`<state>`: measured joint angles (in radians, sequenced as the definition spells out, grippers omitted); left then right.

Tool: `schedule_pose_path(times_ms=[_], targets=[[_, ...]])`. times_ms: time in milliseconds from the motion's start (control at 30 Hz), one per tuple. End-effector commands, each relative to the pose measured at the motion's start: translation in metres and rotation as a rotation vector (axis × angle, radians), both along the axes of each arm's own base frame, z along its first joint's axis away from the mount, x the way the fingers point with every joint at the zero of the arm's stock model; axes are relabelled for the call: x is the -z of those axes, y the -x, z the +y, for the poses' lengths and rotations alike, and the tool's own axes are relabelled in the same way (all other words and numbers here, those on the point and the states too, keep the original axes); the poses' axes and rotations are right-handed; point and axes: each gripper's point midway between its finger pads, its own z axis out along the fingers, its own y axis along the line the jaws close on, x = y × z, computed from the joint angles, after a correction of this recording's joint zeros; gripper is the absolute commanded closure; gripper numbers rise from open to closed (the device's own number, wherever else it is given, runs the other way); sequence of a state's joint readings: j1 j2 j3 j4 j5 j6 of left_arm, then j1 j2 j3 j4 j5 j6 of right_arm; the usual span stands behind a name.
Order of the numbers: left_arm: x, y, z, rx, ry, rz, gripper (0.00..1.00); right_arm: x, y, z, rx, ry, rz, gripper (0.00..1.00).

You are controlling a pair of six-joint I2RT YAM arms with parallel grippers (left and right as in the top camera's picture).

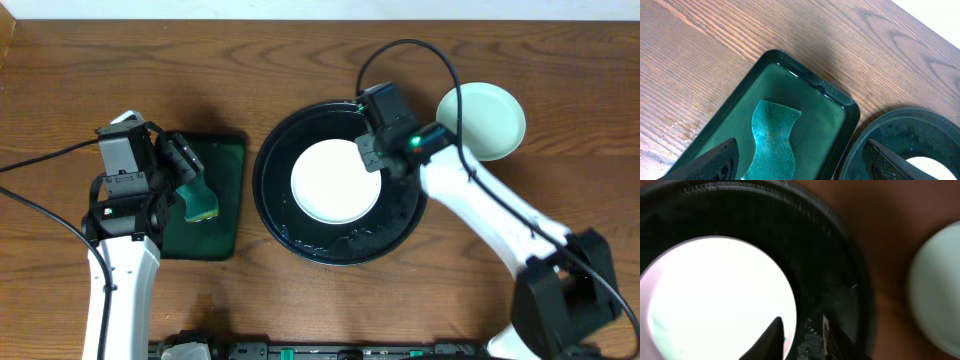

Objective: Clean dirty plates on tray and stack at the side
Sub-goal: 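Regrip the white plate rim with right gripper and tilt it up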

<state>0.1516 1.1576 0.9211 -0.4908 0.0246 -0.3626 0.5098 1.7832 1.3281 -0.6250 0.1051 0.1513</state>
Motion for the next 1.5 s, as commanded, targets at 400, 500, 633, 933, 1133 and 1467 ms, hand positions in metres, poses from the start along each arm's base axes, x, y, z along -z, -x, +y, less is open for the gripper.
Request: schedule_pose_path(times_ms=[400, 500, 633, 933, 1133, 1467], targets=[[-0.007, -0.002, 0.001, 0.002, -0.005, -0.016, 0.20, 0.074, 0.017, -0.002, -0.161, -0.598, 0.454, 0.67], [-0.007, -0.002, 0.001, 0.002, -0.005, -0.016, 0.20, 0.071, 0.017, 0.002, -0.184, -0.616, 0.446, 0.65], [-0.007, -0.002, 0.001, 0.002, -0.005, -0.016, 0.20, 0.064, 0.015, 0.008, -0.205, -0.657, 0.436, 0.62], [-0.007, -0.002, 0.001, 0.002, -0.005, -0.016, 0.20, 0.098, 0.021, -0.006, -0.109, -0.412, 0.458, 0.56], [-0.007, -0.002, 0.001, 0.002, -0.005, -0.016, 0.20, 0.106, 0.027, 0.017, -0.122, -0.334, 0.440, 0.59], [-0.007, -0.003, 0.001, 0.002, -0.005, -0.016, 0.20, 0.108, 0.020, 0.026, -0.046, -0.268, 0.389, 0.99]])
